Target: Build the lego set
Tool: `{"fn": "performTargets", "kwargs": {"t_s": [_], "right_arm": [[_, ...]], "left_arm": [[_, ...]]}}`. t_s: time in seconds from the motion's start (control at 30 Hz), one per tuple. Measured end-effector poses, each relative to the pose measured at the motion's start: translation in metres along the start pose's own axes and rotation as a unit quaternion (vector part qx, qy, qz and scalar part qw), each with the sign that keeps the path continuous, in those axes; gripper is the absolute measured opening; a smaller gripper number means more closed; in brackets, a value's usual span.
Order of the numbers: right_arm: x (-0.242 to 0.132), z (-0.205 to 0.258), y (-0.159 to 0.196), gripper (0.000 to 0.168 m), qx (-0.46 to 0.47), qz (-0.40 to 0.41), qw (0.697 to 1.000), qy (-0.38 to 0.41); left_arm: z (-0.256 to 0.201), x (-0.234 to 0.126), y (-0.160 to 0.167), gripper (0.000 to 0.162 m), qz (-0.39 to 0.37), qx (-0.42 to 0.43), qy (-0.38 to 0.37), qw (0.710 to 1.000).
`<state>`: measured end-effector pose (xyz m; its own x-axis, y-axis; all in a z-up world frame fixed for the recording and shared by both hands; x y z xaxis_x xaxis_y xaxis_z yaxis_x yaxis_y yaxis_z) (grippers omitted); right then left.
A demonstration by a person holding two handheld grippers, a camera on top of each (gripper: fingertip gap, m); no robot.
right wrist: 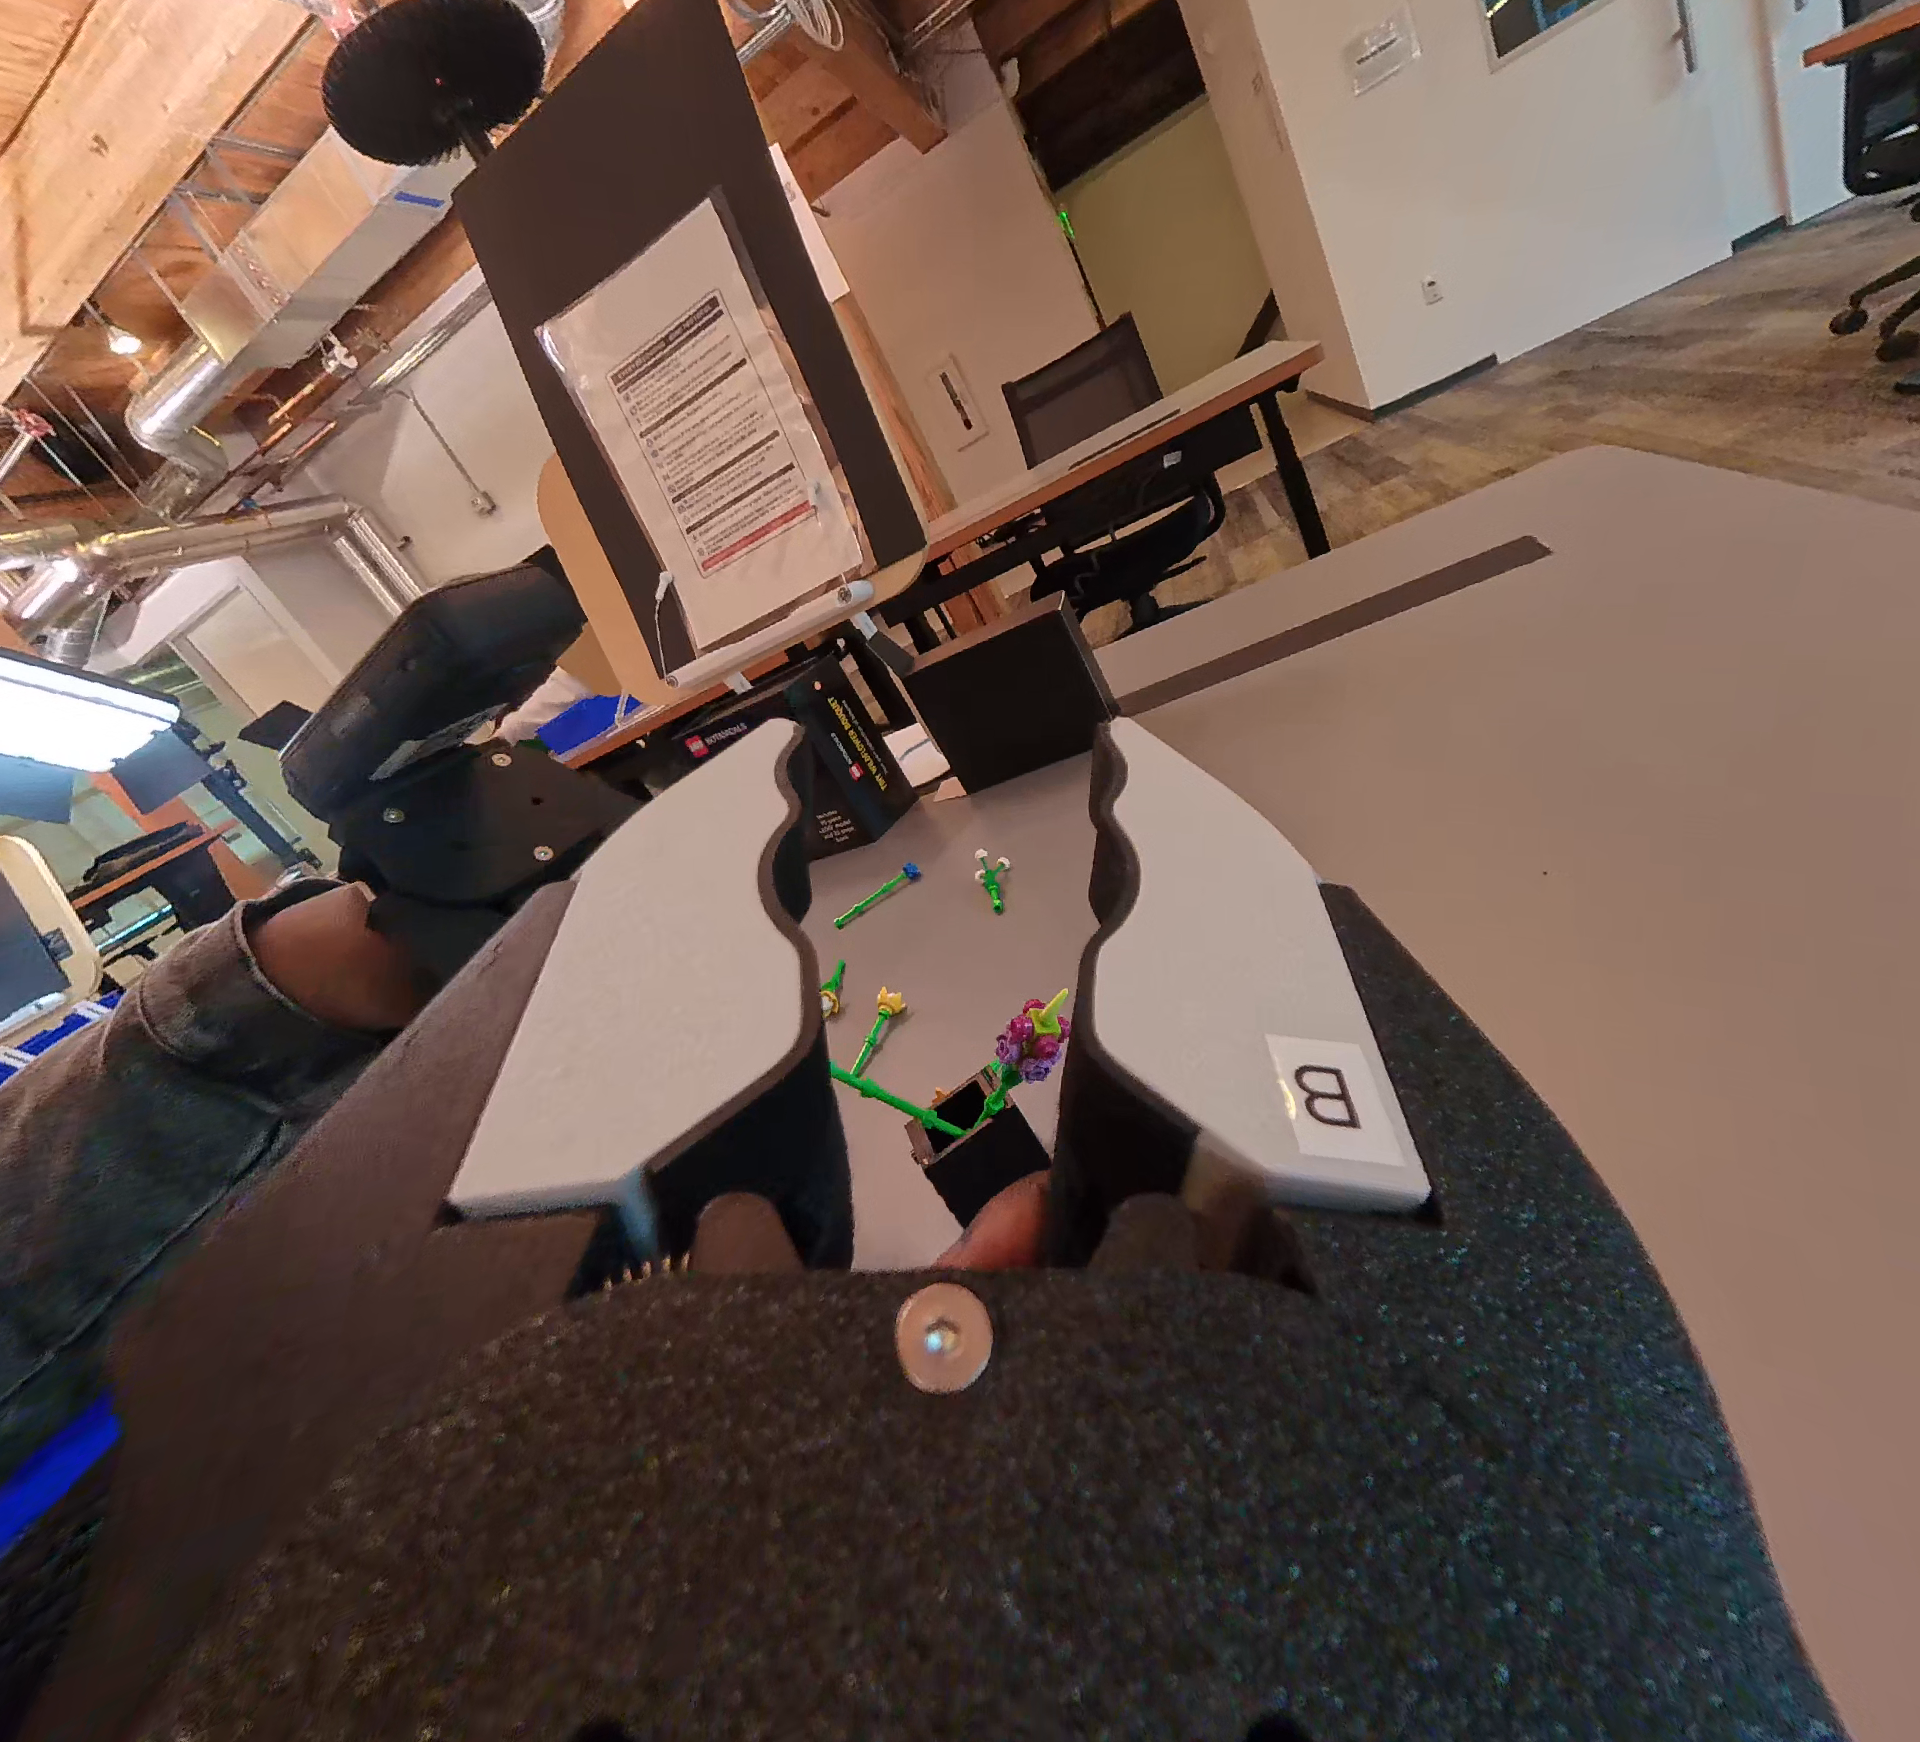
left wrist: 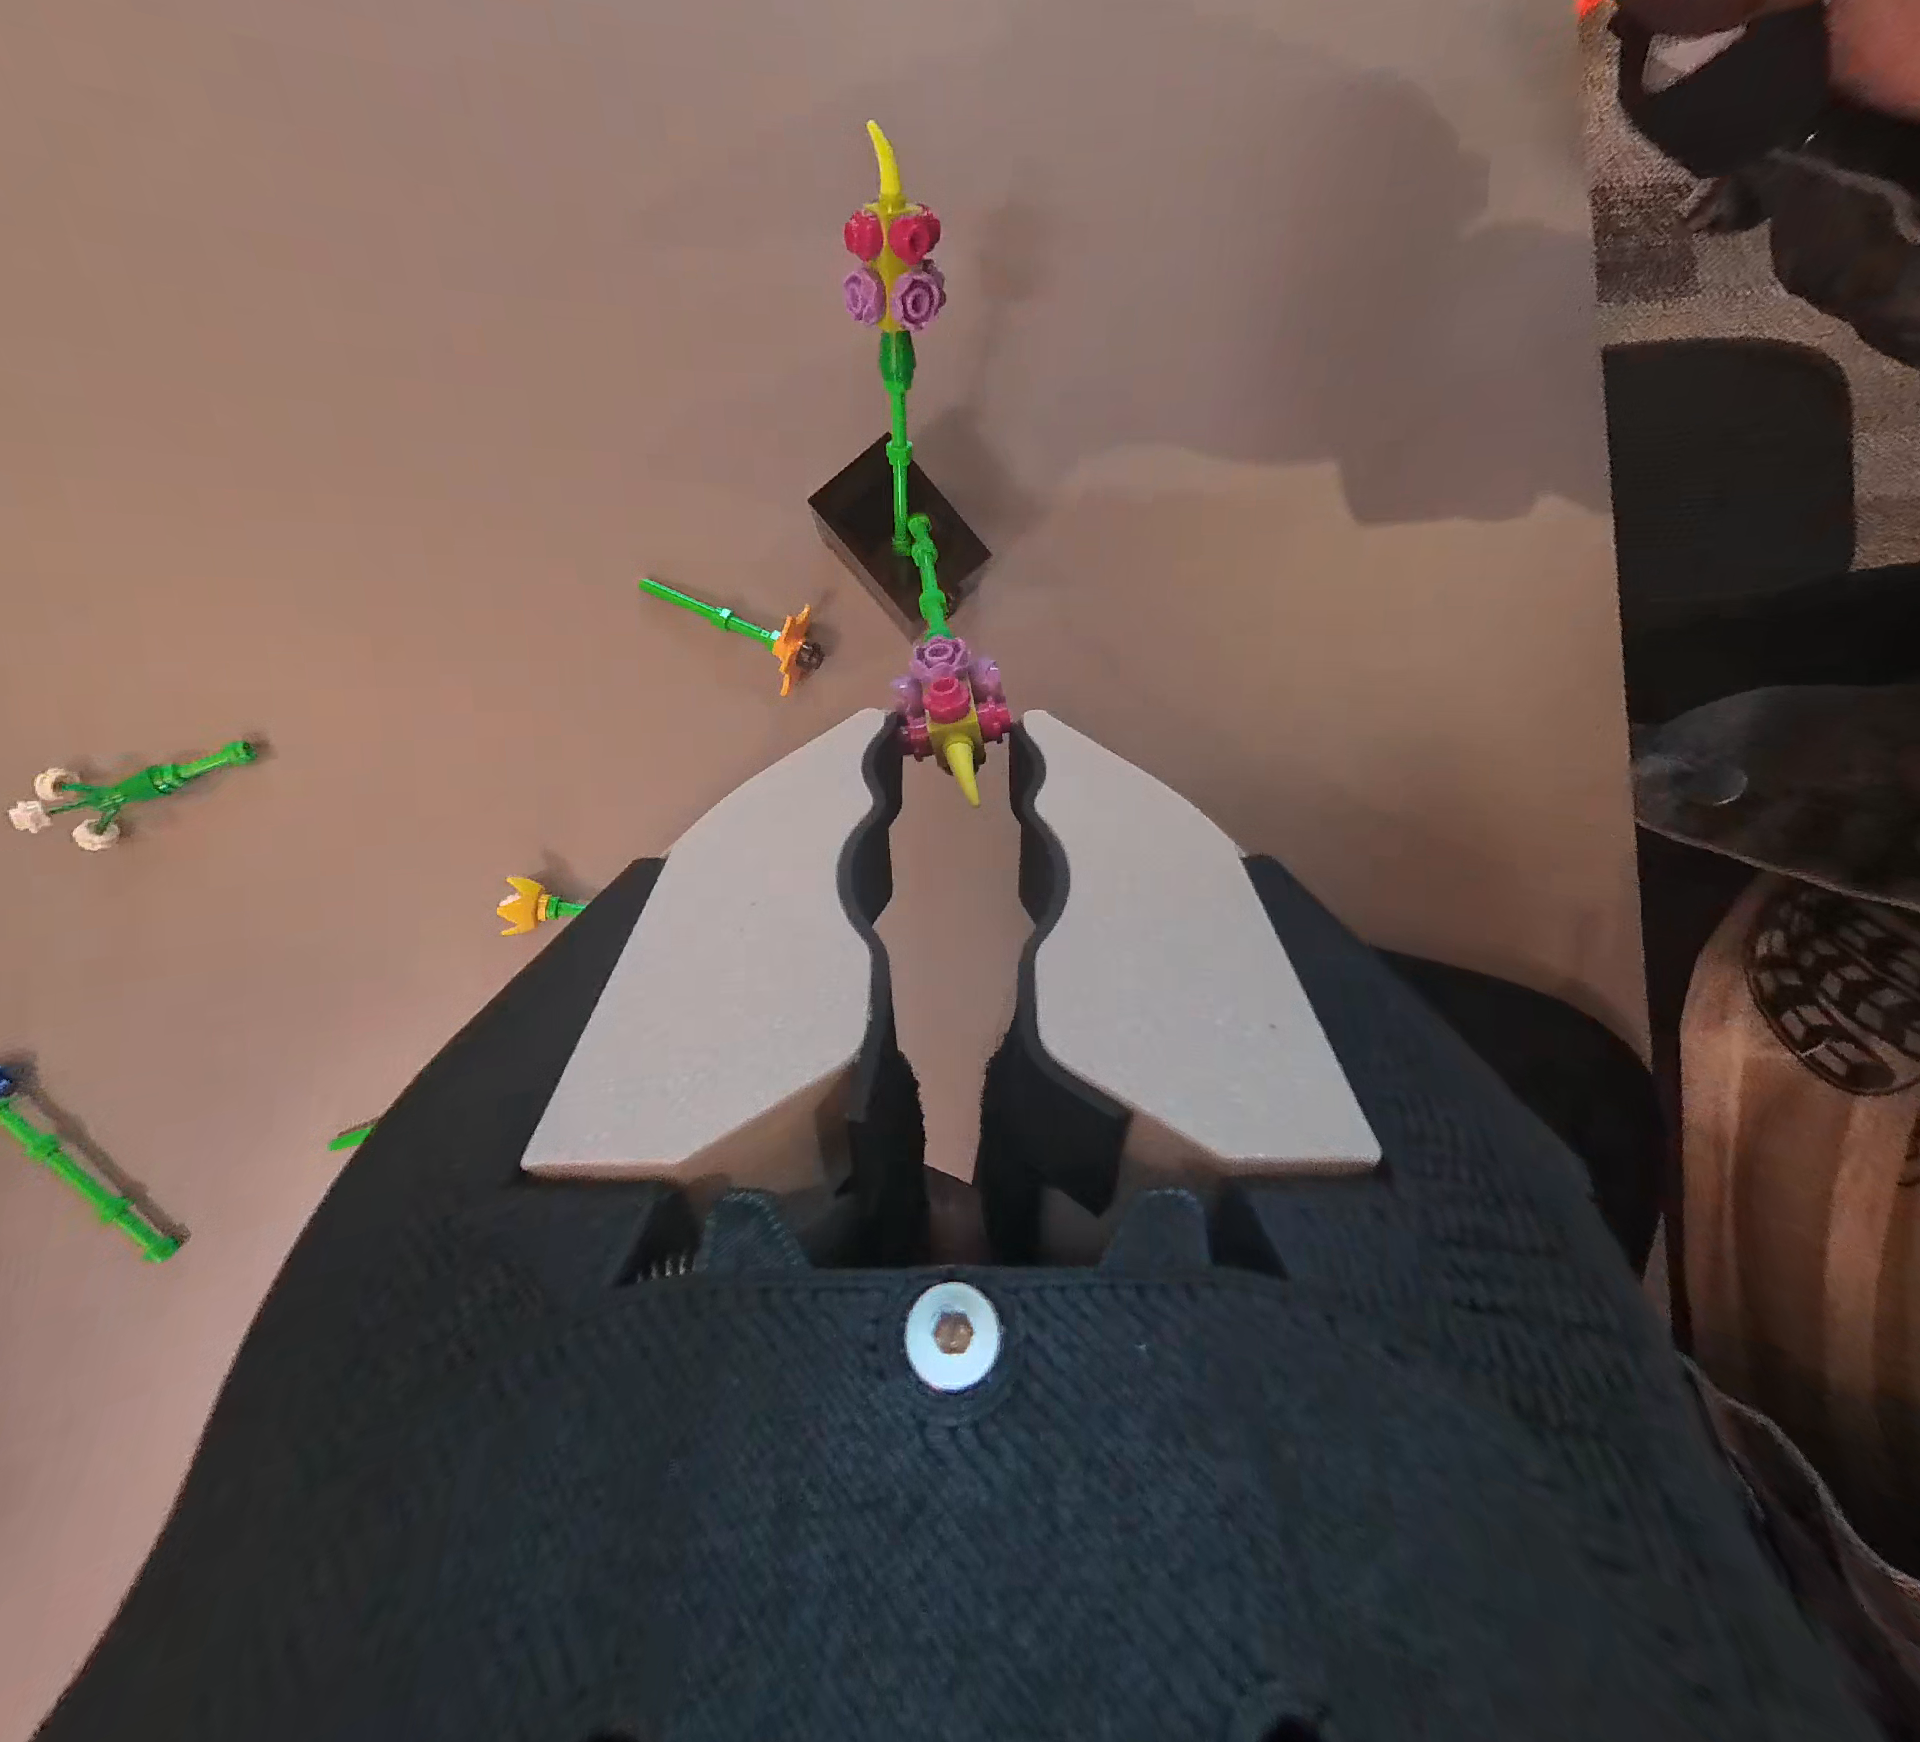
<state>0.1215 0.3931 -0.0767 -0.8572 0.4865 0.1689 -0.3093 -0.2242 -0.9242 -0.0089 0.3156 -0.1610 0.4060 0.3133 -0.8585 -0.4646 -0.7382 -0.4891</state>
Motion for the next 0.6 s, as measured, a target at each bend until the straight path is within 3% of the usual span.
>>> {"fn": "performTargets", "kwargs": {"t_s": [0.6], "right_arm": [[0.006, 0.001, 0.016, 0.05, -0.004, 0.033, 0.999, -0.011]], "left_arm": [[0.003, 0.02, -0.002, 0.02, 0.005, -0.008, 0.003, 1.0]]}}
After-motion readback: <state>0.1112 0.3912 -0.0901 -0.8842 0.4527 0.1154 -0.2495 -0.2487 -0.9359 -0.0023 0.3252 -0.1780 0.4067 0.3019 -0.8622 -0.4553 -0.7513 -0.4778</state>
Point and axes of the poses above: each gripper's, where its closed fingertips meet, x out along the fingers, y out of its underside, z = x × y across the jaws, the point moved 2 cm from there along -x, back along the fingers, and after that the axes turned 8 degrees about -x, right-handed, at the moved point
